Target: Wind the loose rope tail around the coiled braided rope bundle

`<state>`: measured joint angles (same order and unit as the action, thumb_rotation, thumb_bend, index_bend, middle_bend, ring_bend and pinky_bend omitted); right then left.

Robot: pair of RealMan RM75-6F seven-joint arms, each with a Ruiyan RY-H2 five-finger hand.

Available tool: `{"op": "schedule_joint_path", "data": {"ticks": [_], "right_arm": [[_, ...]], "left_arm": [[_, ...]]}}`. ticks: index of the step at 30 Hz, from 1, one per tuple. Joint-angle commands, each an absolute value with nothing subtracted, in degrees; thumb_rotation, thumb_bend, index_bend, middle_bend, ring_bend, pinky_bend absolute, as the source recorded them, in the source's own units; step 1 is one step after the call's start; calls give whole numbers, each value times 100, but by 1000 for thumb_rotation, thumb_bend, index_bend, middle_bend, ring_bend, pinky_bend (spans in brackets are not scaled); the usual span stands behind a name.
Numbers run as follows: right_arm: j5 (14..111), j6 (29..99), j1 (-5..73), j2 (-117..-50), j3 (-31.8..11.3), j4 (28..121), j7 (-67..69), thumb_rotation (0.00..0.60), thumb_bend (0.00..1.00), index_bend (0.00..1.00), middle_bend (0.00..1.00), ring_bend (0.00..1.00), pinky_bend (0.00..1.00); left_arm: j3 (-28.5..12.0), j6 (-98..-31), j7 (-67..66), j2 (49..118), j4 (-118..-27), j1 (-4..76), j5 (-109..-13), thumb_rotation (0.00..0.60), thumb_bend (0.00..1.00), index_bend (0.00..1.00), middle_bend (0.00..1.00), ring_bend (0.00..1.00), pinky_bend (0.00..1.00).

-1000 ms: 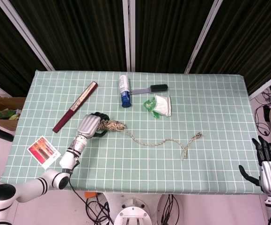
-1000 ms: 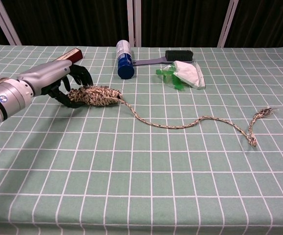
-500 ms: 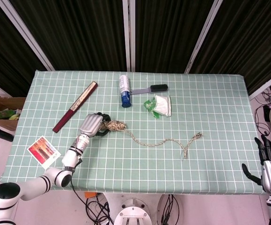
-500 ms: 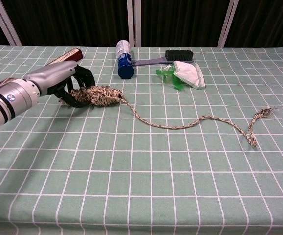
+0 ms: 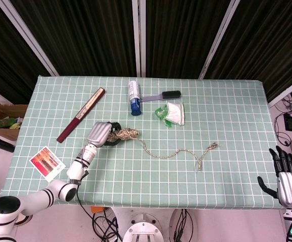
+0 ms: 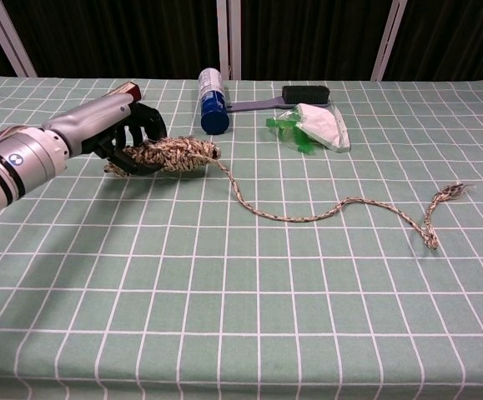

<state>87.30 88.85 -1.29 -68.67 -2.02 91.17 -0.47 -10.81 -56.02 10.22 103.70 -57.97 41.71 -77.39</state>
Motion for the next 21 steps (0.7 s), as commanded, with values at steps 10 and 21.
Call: {"op": "schedule_joint_path", "data": {"ticks": [10, 21], "right_arm": [[8308, 7301, 1002, -7253, -579, 8775, -892, 600, 206, 0, 0, 0, 0], [8103, 6212, 2053, -7735, -844, 8198, -1562, 600, 211, 143, 0, 0, 0]], "left_arm": [[-948, -6084, 1570, 10222, -5893, 4116, -8181, 600, 421, 652, 638, 541, 647], [-925, -6186, 1732, 10055, -6059, 4021, -8181, 600, 425, 652, 638, 541, 641]]}}
